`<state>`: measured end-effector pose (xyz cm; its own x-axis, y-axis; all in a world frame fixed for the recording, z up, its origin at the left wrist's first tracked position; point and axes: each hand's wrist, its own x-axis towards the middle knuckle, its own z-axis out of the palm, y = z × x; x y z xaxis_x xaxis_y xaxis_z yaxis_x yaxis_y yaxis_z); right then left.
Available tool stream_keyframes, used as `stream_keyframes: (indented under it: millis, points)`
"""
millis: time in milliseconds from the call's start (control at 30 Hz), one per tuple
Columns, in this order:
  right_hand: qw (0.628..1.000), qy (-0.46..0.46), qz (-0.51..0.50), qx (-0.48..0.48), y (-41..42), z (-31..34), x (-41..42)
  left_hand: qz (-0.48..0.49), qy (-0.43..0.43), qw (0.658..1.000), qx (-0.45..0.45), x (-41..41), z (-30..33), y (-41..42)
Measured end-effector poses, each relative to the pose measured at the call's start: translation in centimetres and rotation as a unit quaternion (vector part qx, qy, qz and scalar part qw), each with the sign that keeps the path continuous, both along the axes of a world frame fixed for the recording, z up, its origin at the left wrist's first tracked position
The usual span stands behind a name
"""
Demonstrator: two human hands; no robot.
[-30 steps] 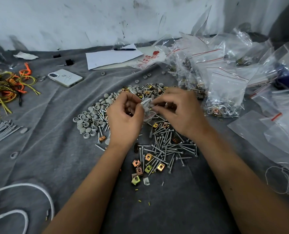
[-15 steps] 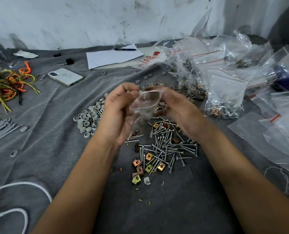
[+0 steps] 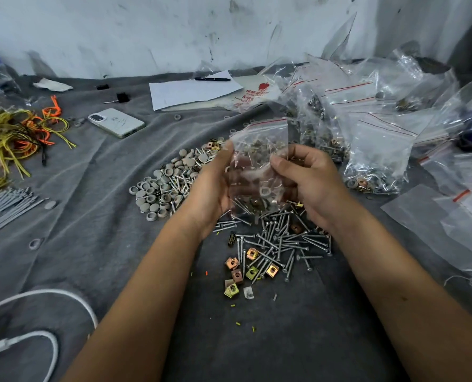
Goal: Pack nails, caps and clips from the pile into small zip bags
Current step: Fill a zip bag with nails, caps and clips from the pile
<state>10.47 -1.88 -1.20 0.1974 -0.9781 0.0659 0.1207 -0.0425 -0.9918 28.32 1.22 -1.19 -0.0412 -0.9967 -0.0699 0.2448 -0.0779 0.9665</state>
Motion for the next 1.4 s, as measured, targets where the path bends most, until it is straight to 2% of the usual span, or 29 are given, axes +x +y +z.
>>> stream_keyframes:
  millis: [100, 167, 333, 467, 533, 600, 800, 867, 1033, 1133, 1233, 1300, 1400]
  points:
    - [0.998, 0.037, -0.044, -0.037, -0.3, -0.1, -0.3, -0.007, -0.099, 0.995, -0.020, 0.0, -0.6, 0.0]
    - [0.994, 0.051, -0.071, -0.063, -0.4, -0.1, -0.5, -0.002, -0.109, 0.994, -0.008, 0.1, -0.7, 0.0]
    - [0.991, 0.040, -0.110, -0.059, -0.6, -0.1, -0.4, -0.026, -0.060, 0.998, -0.002, -0.3, -0.5, 0.2]
    - [0.993, 0.111, -0.046, -0.019, -0.1, 0.2, -0.2, -0.012, -0.003, 1.000, -0.001, -0.7, -0.4, 0.0]
    - [0.993, 0.117, -0.021, -0.018, 0.0, 0.2, -0.2, -0.012, 0.008, 1.000, 0.002, -0.7, -0.3, 0.0]
    - [0.993, 0.115, -0.024, -0.034, -0.1, -0.2, -0.3, -0.013, 0.011, 1.000, 0.004, -0.6, -0.3, 0.0]
    - [0.973, 0.192, -0.052, -0.117, -0.4, -0.7, -0.5, -0.019, 0.004, 1.000, 0.001, 0.0, -0.3, -0.2]
    - [0.971, 0.184, -0.058, -0.144, -0.4, -0.6, -0.6, -0.031, -0.009, 0.999, -0.011, 0.3, -0.3, -0.2]
    - [0.982, 0.092, -0.054, -0.156, -0.3, -0.1, -1.0, -0.092, -0.090, 0.992, -0.021, 1.1, -0.2, 0.2]
    - [0.991, 0.029, -0.056, -0.116, -0.5, 0.1, -1.4, -0.177, -0.062, 0.982, 0.017, 1.2, -0.2, 0.4]
    - [0.996, 0.042, -0.047, -0.068, -0.9, -0.3, -1.2, -0.224, -0.051, 0.973, 0.027, 0.9, 0.1, 0.8]
    - [0.997, 0.056, -0.036, -0.030, -0.9, -0.6, -0.7, -0.166, -0.059, 0.984, 0.010, 0.5, 0.1, 0.7]
    - [0.997, 0.071, -0.023, -0.031, -0.8, -0.7, -0.5, -0.013, -0.086, 0.996, -0.034, 0.2, -0.1, 0.3]
